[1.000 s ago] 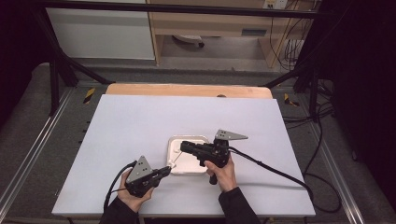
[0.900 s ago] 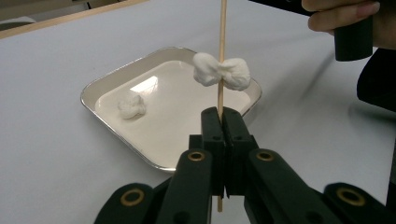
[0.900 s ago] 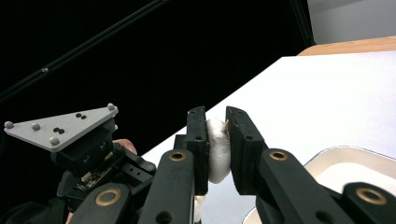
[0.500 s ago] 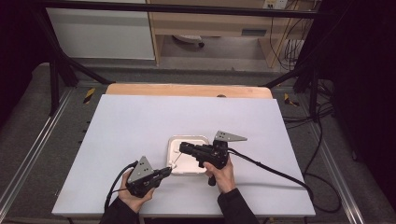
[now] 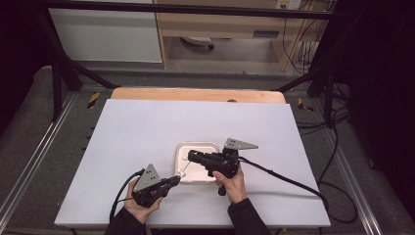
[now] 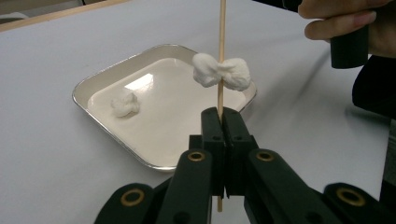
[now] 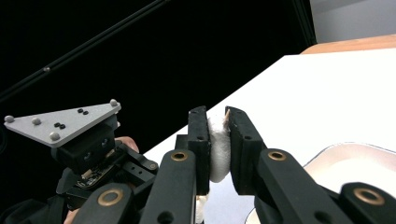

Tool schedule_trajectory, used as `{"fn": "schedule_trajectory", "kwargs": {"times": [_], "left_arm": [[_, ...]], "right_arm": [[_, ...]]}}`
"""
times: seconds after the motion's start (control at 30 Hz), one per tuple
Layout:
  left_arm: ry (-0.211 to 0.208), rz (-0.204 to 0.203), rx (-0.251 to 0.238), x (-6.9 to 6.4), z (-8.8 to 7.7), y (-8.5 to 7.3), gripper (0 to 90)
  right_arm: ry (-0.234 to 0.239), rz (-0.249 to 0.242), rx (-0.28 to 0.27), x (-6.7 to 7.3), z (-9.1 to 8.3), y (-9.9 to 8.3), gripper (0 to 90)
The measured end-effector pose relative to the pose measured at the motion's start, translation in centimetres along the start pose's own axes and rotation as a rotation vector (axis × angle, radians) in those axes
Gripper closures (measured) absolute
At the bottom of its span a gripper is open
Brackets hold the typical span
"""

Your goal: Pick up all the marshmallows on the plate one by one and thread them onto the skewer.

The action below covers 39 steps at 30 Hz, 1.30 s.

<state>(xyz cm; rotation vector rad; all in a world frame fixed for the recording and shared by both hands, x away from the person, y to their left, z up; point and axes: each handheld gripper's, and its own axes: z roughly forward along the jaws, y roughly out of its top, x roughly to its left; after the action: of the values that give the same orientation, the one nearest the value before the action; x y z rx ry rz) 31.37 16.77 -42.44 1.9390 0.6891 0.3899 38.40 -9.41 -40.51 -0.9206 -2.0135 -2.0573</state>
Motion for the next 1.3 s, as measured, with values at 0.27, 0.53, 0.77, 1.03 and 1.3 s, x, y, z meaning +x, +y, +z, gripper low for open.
{"fn": "schedule_trajectory", "kwargs": {"times": [0.27, 0.53, 0.77, 1.03, 1.3], "left_arm": [[-0.001, 0.0, 0.011, 0.0, 0.1, -0.1, 89.5], [-0.014, -0.011, 0.009, 0.1, 0.0, -0.1, 89.5], [-0.019, -0.002, 0.011, 0.0, 0.1, 0.0, 89.5], [0.009, 0.031, -0.039, -0.2, -0.1, 0.6, 89.5], [0.027, 0.037, -0.021, -0.1, 0.0, 0.4, 89.3]], "right_arm": [[-0.001, 0.006, 0.011, 0.0, 0.1, -0.2, 81.3], [0.004, 0.009, 0.009, -0.1, 0.2, -0.4, 81.5], [0.014, 0.015, 0.01, -0.1, 0.3, -0.6, 81.5], [0.057, 0.021, 0.076, -0.1, 1.7, -2.1, 80.9], [-0.013, -0.016, 0.08, 0.3, 1.2, -1.0, 58.9]]}}
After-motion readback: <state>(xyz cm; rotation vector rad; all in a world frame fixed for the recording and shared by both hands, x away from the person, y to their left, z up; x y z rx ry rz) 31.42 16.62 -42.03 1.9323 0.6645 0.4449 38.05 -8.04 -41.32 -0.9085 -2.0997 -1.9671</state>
